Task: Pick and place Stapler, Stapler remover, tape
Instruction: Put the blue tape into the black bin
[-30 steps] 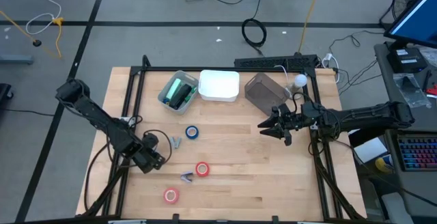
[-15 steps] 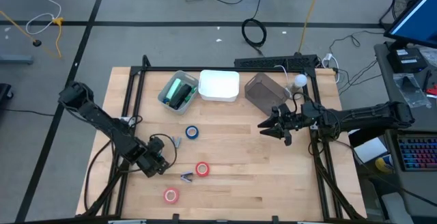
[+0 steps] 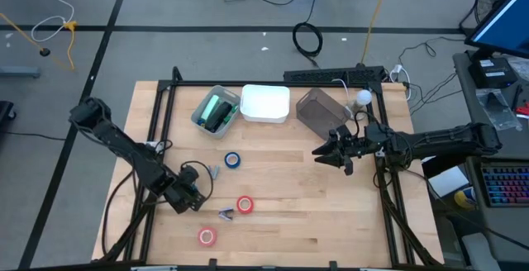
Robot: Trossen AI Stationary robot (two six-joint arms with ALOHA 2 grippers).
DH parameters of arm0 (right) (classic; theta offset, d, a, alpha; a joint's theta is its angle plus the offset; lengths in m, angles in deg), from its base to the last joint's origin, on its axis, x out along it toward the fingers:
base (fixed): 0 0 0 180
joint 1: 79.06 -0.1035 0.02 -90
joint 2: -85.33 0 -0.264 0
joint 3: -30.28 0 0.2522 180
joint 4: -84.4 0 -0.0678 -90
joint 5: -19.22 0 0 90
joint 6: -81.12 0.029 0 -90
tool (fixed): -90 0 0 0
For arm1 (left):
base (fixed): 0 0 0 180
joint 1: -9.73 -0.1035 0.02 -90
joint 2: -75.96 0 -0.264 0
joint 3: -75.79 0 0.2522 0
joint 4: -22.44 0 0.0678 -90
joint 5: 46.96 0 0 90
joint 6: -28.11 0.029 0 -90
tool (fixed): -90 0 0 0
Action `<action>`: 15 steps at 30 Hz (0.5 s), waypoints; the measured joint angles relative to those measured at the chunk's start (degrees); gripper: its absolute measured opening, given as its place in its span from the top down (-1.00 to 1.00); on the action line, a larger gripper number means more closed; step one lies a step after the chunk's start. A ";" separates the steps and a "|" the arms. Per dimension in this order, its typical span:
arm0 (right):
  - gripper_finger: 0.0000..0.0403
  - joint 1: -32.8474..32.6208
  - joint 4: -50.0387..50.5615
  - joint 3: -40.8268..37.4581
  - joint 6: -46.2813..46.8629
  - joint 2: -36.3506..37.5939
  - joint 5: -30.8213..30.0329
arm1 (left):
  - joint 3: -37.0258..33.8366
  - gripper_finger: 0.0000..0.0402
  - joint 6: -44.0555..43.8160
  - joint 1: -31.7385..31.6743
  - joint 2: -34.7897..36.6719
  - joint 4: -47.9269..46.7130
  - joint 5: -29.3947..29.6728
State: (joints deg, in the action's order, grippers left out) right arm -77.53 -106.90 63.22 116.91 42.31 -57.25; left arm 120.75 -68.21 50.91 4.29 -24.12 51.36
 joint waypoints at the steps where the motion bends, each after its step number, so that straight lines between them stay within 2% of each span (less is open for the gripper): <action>1: 0.20 0.01 0.00 0.00 0.00 -0.02 -0.01 | -0.01 0.51 0.00 0.00 0.17 0.05 0.01; 7: 0.20 0.01 0.00 0.00 -0.02 -0.02 0.01 | 0.00 0.90 -0.40 0.01 2.35 0.15 0.04; 15: 0.21 0.01 -0.04 0.00 0.00 -0.02 0.01 | 0.00 0.83 -2.81 -0.77 6.48 0.09 0.54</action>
State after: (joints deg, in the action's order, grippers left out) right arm -77.52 -106.94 63.22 116.91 42.29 -57.24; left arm 120.74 -71.02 50.13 10.77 -24.03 51.90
